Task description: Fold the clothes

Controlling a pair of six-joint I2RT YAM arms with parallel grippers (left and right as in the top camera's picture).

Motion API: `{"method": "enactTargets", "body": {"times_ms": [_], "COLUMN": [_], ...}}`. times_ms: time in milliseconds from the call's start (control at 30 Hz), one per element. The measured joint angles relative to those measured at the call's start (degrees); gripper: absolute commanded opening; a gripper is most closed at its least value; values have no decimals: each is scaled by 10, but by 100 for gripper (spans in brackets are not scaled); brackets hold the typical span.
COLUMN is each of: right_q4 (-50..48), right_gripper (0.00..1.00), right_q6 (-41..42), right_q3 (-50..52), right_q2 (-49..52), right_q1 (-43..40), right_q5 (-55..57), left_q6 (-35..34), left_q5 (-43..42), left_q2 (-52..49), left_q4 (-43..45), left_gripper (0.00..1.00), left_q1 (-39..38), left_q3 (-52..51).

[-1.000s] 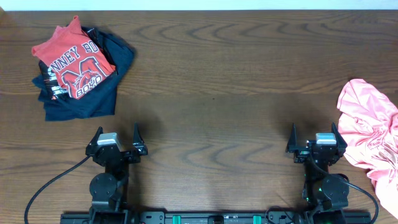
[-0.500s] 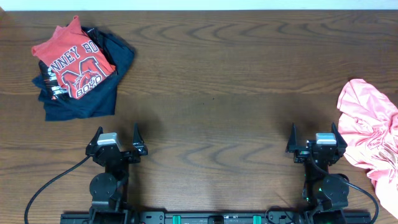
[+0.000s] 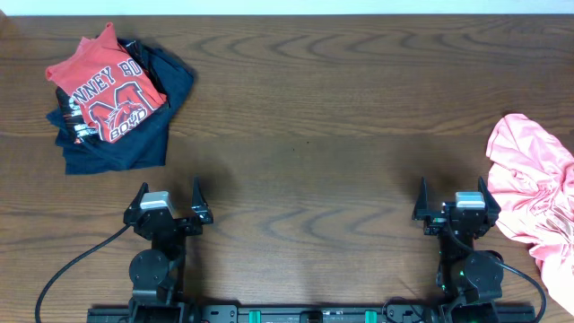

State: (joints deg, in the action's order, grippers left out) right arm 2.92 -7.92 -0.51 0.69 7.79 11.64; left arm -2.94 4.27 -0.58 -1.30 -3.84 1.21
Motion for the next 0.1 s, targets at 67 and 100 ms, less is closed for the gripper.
{"method": "enactTargets", "body": {"times_ms": [67,100], "right_q4": [0,0], "right_gripper": [99,99], "right_q6": [0,0], "right_q3": [0,0], "right_q2": [0,0], "right_q1": [0,0], "right_q5": [0,0], "left_q6": [0,0], "left_q5": [0,0], "left_q2": [0,0], "left_q4": [0,0], "left_gripper": [98,98], "left_q1": [0,0], "left_q3": [0,0]}}
